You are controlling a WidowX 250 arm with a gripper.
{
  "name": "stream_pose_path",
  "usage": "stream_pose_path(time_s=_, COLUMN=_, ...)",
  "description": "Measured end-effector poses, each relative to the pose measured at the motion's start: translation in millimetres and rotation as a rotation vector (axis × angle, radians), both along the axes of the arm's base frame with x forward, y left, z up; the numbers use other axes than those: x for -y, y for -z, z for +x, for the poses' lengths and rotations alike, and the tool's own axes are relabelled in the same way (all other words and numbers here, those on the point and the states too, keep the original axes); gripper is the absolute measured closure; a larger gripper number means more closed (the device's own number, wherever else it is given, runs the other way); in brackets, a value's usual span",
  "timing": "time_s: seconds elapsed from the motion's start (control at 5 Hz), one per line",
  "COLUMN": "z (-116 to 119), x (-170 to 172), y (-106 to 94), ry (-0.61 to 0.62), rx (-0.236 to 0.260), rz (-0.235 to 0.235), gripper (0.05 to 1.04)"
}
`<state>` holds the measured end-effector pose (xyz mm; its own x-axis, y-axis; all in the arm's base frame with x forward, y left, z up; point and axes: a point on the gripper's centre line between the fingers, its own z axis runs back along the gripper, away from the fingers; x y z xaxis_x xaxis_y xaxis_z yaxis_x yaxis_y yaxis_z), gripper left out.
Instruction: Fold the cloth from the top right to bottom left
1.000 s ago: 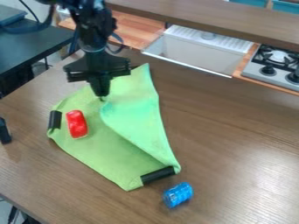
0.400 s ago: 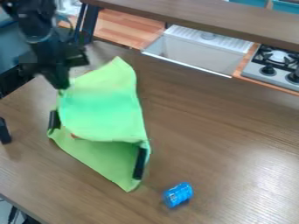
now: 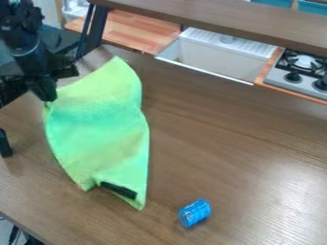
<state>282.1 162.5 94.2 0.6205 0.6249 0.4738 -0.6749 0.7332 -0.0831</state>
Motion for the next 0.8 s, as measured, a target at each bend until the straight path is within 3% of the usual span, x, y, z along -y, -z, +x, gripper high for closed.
stream_pose_path(time_s=0.2, z=-12, x=-9, y=20.2, ry=-0.116, rx=-0.110, rz=-0.004, gripper=0.886)
stream_pose_path(time_s=0.4, z=-5, x=-5, y=13.6, ry=-0.150, rx=-0.166, rz=-0.024, gripper=0.643)
stream_pose_path(time_s=0.6, z=8, x=6, y=-0.9, ry=-0.114, rx=-0.197, rz=-0.006, gripper=0.341)
stream_pose_path(time_s=0.8, z=24, x=17, y=-29.5, ry=-0.100, rx=-0.204, rz=-0.028, gripper=0.102)
